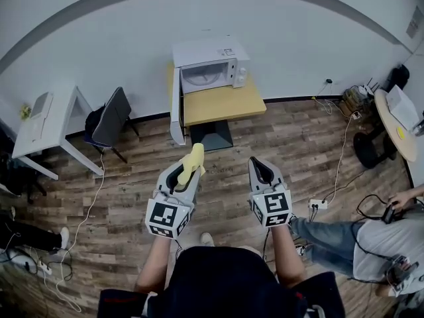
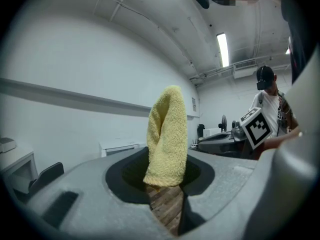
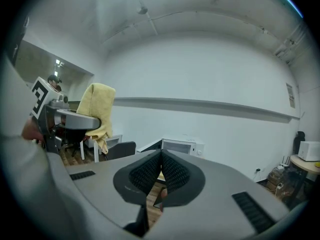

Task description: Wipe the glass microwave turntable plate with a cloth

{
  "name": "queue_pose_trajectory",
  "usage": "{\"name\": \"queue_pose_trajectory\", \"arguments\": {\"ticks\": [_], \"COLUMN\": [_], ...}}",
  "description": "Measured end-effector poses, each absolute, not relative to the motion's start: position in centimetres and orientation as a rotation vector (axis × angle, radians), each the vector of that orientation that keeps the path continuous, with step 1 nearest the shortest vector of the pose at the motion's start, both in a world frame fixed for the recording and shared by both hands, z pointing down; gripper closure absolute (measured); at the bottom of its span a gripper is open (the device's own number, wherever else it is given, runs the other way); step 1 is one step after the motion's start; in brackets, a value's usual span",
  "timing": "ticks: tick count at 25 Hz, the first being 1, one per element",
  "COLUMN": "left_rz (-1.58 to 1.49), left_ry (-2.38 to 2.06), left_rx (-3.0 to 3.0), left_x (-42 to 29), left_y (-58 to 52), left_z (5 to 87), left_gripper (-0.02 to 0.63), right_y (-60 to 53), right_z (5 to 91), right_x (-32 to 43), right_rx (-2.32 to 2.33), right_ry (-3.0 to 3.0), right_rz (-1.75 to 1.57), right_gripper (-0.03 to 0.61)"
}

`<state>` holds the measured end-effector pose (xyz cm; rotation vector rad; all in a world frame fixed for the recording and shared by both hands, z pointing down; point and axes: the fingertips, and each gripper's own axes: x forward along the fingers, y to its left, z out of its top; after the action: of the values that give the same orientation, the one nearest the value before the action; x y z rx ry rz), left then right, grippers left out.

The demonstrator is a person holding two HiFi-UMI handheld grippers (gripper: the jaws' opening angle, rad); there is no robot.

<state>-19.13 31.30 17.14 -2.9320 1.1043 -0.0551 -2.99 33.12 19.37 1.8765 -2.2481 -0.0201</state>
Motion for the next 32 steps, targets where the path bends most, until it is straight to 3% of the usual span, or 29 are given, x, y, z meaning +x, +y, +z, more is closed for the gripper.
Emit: {"name": "queue_pose_trajectory", "arguments": {"ticks": [16, 32], "left_rz": [-0.109, -0.202], "left_ry": [1.094, 1.223], "left_rx": [-2.954, -2.918], "left_x": [-17.1, -6.3], "left_y": [23.4, 8.9], "left_z": [19.4, 19.8], "left_gripper": [0.500, 0.500], "right_y": [23.1, 6.9], "right_z": [21.3, 21.4], "right_x": [-3.5, 6.6], "right_rx": [1.778, 1.684], "right_ry": [-2.283, -2.407], "right_rz": [-0.016, 0.049], "right_gripper": [0.569, 0.569]}}
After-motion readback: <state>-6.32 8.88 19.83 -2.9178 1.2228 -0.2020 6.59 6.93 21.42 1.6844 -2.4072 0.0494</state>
